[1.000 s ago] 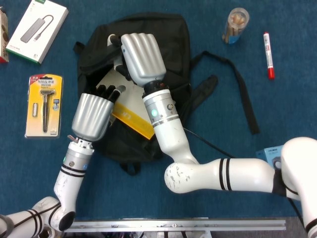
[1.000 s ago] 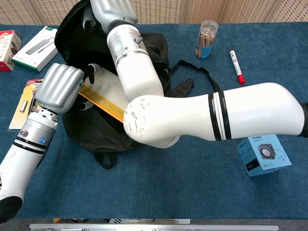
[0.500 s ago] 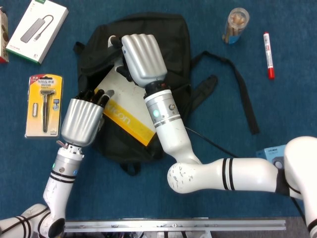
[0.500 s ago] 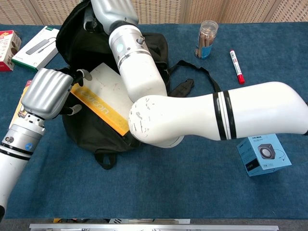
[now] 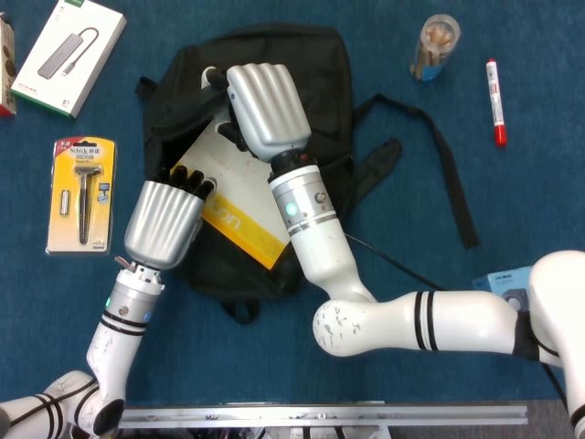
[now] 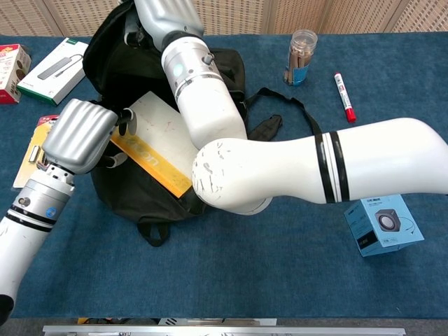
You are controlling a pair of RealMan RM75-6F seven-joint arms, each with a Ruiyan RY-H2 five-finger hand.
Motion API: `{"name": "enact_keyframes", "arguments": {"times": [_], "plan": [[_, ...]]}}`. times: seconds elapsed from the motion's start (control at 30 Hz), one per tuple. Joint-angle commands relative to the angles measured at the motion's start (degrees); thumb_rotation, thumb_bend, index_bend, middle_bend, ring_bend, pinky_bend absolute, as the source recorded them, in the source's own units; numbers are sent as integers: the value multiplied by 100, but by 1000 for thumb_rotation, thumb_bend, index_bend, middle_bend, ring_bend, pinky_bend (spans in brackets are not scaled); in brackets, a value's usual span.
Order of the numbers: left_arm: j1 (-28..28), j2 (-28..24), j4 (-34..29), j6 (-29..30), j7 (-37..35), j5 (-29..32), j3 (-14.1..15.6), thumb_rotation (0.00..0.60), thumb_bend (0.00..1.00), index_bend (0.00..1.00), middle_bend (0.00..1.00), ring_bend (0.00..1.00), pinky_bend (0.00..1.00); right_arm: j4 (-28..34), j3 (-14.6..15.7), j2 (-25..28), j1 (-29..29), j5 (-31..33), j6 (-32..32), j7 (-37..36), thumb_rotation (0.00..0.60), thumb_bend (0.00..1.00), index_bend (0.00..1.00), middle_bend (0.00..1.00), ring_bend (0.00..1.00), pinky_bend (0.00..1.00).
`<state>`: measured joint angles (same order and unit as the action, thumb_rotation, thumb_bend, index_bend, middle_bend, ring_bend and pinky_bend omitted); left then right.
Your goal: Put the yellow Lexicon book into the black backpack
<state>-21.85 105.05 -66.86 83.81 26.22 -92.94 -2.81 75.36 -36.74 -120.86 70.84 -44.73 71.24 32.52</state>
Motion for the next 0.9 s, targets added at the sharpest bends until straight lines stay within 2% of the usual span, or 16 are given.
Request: {"name": "enact_keyframes", "arguments": {"times": [0.03, 0.9], "plan": [[-31, 3, -22, 21, 87, -63, -4, 600, 24, 561, 589, 495, 565, 7, 0, 13, -8, -1, -3, -5, 600, 886, 722, 627, 641, 855], [-57, -145, -273, -59, 388, -56, -42, 600, 24, 581, 600, 500, 565, 64, 39, 43, -45, 20, -11, -21, 600, 886, 722, 627, 644, 855]]}}
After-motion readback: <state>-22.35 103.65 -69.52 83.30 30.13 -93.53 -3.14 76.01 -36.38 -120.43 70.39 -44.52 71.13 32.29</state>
